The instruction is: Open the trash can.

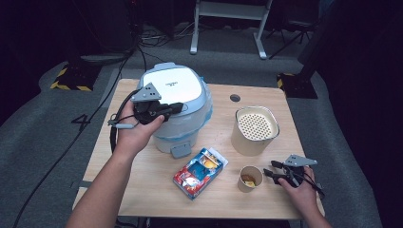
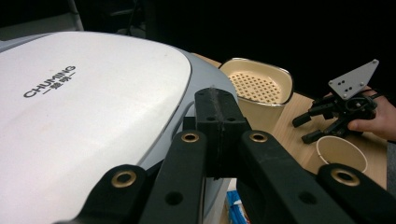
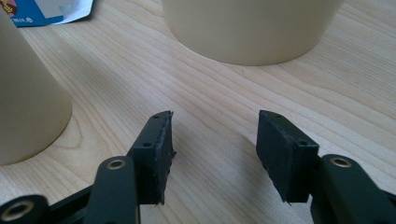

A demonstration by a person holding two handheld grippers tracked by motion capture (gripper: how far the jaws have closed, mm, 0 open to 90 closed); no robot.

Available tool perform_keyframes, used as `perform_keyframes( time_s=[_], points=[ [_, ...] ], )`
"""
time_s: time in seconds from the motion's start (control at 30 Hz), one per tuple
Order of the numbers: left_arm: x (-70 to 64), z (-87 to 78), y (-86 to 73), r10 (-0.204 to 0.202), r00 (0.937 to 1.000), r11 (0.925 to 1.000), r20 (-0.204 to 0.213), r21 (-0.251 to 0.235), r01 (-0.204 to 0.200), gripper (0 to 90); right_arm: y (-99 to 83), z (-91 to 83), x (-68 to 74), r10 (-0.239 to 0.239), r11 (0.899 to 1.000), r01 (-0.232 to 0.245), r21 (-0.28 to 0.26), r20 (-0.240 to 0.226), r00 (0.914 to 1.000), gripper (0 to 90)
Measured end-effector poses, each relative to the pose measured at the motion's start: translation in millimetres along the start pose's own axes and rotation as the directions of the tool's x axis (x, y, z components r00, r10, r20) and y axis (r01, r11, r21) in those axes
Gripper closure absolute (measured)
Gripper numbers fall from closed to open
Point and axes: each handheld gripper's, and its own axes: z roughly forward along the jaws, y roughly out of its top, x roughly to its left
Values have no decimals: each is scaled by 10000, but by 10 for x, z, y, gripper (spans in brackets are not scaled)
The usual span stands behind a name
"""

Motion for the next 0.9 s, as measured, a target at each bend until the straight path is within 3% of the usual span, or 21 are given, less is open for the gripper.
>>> perform_keyframes(
  time_s=[0.27,0.43,0.5,0.53,0.63,0.73,0.9],
  points=[
    [28,5,-22,-357,9988,9994,345,39,355,900,0,0,-1,-3,10000,3,2,-11,10000,462],
    [31,-14,-37,-423,9981,9988,452,-214,433,878,0,0,0,0,10000,0,1,-3,10000,461],
    [19,-27,-53,-616,9956,9963,700,-562,656,719,0,-1,-1,-3,10000,3,3,-14,10000,461],
    [8,-34,-58,-637,9951,9947,756,-753,694,719,0,-1,-1,-3,10000,3,3,-14,10000,461],
    [-48,-61,-57,-437,9953,9927,865,-1087,530,603,0,0,-1,-4,10000,4,3,-14,10000,461],
    [-130,-85,-61,-241,9889,9892,1465,-1393,448,506,0,-1,-1,-5,10000,5,4,-13,10000,460],
    [-247,-120,-111,317,9896,9931,1401,-1161,-154,447,0,0,-1,-5,10000,5,3,-12,10000,460]
  ],
)
